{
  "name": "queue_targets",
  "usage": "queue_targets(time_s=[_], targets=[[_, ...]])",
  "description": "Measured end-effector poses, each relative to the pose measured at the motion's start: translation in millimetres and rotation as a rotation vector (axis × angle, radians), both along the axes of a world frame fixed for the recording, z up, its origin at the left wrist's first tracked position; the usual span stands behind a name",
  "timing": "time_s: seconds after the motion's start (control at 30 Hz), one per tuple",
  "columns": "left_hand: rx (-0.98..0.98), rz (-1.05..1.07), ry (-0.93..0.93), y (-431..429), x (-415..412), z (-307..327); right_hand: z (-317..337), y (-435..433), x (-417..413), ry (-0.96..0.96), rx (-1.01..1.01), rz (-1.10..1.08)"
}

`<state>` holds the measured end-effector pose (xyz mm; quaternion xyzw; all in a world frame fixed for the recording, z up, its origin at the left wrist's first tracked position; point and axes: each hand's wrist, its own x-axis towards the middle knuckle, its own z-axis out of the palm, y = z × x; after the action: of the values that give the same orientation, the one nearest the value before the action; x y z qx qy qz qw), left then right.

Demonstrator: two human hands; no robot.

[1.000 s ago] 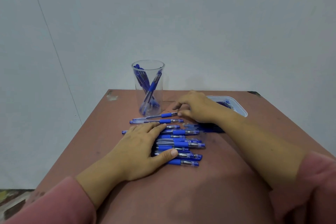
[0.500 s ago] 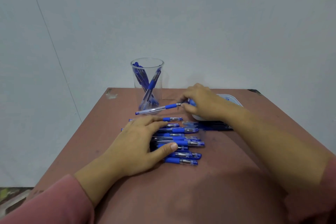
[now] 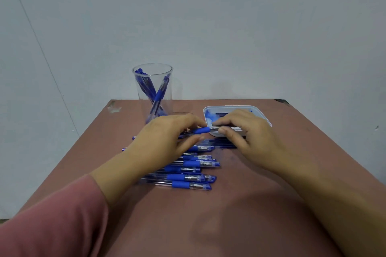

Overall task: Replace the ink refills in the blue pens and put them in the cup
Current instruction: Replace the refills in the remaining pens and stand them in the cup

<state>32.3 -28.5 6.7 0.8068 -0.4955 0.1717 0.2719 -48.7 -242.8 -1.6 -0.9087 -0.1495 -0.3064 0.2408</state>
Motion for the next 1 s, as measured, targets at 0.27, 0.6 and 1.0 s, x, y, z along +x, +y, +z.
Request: queue_targets(time_s=[0.27,0.6,1.0], targets=[[-0.087,-0.032,0.094,6,-2,-12,-2,4,4,0.004,0.048,0.003],[-0.114,-0.038,0.178,9,1,-15,-2,14,7,0.026,0.098,0.06],[-0.07,-0.08,0.238,9,0,-11,-2,11,5,0.078,0.104,0.052]])
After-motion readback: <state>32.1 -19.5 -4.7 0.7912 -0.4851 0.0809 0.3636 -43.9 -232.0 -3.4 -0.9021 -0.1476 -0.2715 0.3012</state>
